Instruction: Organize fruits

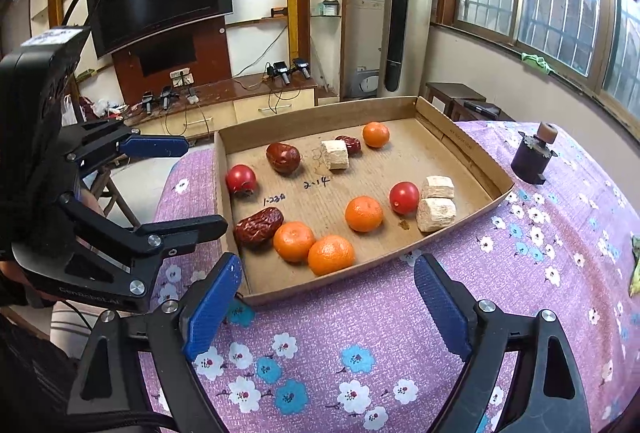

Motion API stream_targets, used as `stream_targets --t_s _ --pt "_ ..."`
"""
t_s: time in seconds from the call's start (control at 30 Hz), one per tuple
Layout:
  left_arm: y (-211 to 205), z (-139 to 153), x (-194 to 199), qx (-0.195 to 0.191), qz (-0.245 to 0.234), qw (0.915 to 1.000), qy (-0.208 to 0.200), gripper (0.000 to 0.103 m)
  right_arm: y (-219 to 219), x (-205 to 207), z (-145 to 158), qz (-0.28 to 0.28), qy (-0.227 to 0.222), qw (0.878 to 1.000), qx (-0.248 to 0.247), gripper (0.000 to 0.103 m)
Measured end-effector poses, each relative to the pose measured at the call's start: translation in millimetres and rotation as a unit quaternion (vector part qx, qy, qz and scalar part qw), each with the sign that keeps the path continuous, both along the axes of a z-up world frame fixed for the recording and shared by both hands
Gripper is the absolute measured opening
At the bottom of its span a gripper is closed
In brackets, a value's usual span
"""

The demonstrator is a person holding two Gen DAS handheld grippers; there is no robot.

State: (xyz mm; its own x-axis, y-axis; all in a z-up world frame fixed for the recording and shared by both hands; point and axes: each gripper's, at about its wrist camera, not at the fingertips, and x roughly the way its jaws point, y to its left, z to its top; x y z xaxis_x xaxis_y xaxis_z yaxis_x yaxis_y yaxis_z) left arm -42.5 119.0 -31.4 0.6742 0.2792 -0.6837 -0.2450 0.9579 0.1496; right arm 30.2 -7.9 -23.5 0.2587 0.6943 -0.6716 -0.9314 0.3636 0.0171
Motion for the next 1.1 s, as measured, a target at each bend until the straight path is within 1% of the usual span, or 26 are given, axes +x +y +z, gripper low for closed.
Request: stream_targets --t_s 0.5,1.0,1.1 --pt "-7 3 -10 0.000 -0.003 1.0000 -0.007 0.085 -8 0 -2 0.003 -0.015 1.000 -0.003 0.090" --pt "0 5 -14 -0.008 0.001 0.9999 -0.015 0.085 -7 -4 0 0.007 -0.024 1.000 -0.006 0.090" --pt "-1 7 -15 0.001 0.003 0.9997 -0.022 0.085 -6 -5 1 0.008 -0.024 1.000 -0.004 0.090"
